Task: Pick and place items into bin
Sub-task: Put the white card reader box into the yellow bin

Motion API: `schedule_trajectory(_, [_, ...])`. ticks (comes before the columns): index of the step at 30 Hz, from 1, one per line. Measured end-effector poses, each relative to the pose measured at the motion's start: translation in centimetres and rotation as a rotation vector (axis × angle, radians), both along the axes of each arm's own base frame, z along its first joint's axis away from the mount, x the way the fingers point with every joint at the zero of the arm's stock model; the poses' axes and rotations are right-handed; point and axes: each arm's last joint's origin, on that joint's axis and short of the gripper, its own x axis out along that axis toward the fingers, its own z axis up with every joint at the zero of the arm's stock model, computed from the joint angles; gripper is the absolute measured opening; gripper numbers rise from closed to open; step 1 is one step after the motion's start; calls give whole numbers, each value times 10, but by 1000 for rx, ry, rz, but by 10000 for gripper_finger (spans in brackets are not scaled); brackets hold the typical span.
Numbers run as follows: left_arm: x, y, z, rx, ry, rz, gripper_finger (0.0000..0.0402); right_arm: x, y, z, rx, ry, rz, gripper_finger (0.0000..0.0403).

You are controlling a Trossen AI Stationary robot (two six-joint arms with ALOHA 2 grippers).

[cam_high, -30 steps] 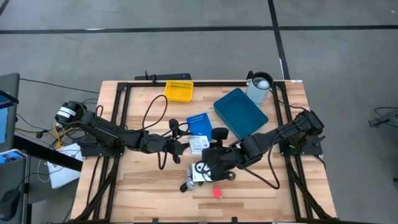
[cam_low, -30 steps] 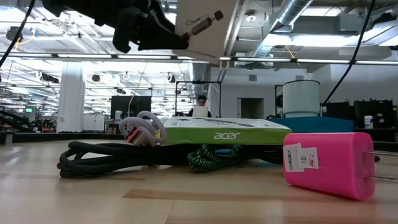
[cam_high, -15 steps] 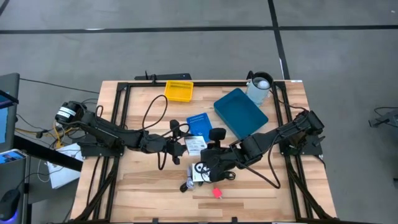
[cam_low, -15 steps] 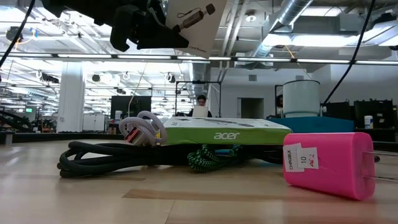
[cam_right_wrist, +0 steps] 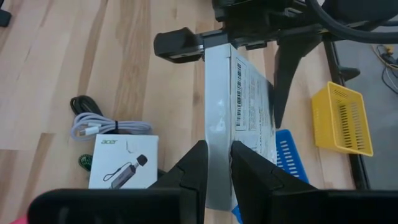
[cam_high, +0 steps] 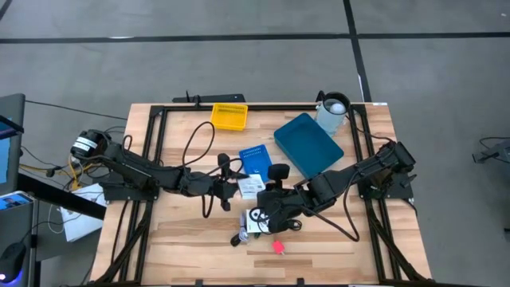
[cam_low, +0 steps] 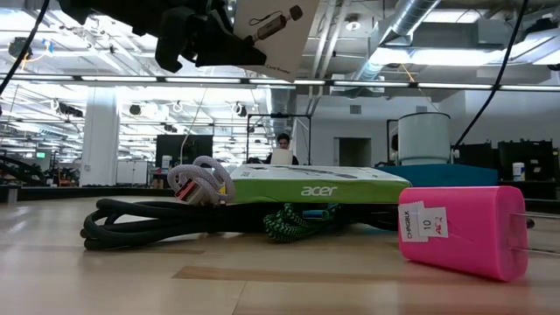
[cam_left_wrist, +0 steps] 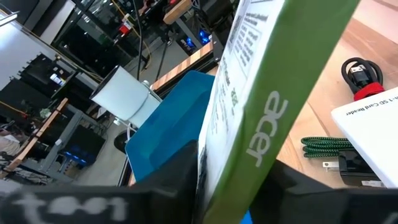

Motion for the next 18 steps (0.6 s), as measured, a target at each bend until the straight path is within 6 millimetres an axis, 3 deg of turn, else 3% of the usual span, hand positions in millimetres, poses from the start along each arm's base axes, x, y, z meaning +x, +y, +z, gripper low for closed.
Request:
schedule_trajectory(6, [-1,0,-2,18,17,-12,30,0,0,0,-2,-1,-2,54])
schedule_trajectory(18, [0,0,-1,21,8,-5,44,-1,1,0,-21,7,23,84])
